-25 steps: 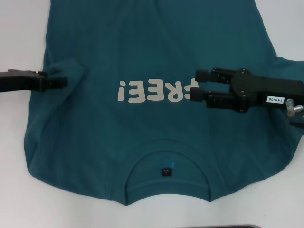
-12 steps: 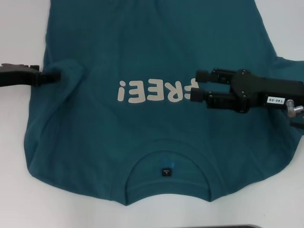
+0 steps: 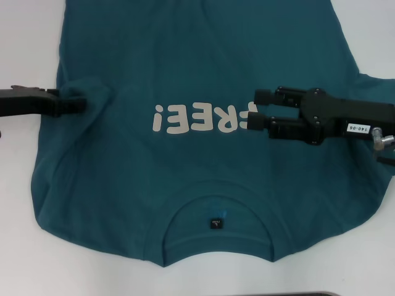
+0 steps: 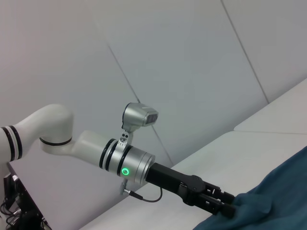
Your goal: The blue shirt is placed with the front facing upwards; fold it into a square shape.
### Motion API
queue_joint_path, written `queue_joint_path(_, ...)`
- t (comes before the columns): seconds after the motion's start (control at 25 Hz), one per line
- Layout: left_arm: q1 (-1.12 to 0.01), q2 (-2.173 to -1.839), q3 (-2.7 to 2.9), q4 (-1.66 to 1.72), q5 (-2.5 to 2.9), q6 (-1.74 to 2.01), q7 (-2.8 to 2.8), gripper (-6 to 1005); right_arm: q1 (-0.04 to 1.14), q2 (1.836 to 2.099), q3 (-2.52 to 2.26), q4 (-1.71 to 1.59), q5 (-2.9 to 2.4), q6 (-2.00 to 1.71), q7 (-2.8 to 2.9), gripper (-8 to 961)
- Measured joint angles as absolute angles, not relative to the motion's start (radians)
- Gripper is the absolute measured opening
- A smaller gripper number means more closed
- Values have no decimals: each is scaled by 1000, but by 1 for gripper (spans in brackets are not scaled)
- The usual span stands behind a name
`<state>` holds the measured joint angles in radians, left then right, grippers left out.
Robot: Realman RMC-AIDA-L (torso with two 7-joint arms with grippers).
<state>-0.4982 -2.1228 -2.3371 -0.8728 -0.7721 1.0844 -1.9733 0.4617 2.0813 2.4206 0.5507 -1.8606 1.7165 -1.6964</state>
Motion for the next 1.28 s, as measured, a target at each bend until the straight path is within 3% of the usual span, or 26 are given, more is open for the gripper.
queue_joint_path(0.84, -488, -2121, -2326, -893, -759, 1124, -1983, 667, 462, 2080, 2425, 552, -1861, 1716, -1696, 768)
queue_joint_path(1.28, -485, -2135, -2330, -939, -739, 1165, -2001, 176, 461, 2080, 2425, 549, -1861, 1717, -1696, 768)
